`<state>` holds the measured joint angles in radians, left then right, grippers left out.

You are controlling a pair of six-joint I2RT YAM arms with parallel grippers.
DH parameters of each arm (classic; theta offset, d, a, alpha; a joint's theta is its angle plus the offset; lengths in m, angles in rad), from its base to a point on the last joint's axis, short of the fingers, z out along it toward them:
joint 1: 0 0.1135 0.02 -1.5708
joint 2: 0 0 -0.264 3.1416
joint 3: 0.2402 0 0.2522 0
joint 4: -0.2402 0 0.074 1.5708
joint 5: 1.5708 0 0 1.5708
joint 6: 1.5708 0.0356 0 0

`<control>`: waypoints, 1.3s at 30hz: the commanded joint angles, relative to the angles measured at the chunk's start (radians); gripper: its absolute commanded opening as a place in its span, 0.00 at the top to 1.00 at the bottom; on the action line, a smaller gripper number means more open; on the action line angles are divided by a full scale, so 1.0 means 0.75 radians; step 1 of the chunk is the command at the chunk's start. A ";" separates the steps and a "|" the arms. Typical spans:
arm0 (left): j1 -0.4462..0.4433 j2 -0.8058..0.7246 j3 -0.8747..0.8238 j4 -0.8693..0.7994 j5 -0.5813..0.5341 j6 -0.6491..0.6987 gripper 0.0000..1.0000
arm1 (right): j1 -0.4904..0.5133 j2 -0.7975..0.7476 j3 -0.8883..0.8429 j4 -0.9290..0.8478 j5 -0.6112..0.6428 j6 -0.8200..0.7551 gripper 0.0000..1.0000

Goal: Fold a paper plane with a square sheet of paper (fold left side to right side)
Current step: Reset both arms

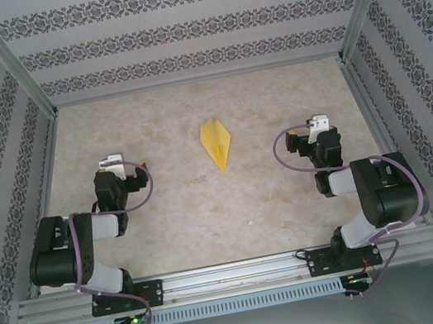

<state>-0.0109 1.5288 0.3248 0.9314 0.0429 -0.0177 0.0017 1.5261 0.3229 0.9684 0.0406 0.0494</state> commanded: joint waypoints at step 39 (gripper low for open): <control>0.066 0.085 0.079 0.028 0.102 0.011 0.00 | 0.002 0.002 0.019 0.002 0.024 0.013 0.02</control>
<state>0.0265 1.5982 0.3737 0.9707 0.1051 -0.0177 0.0021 1.5261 0.3229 0.9684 0.0441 0.0494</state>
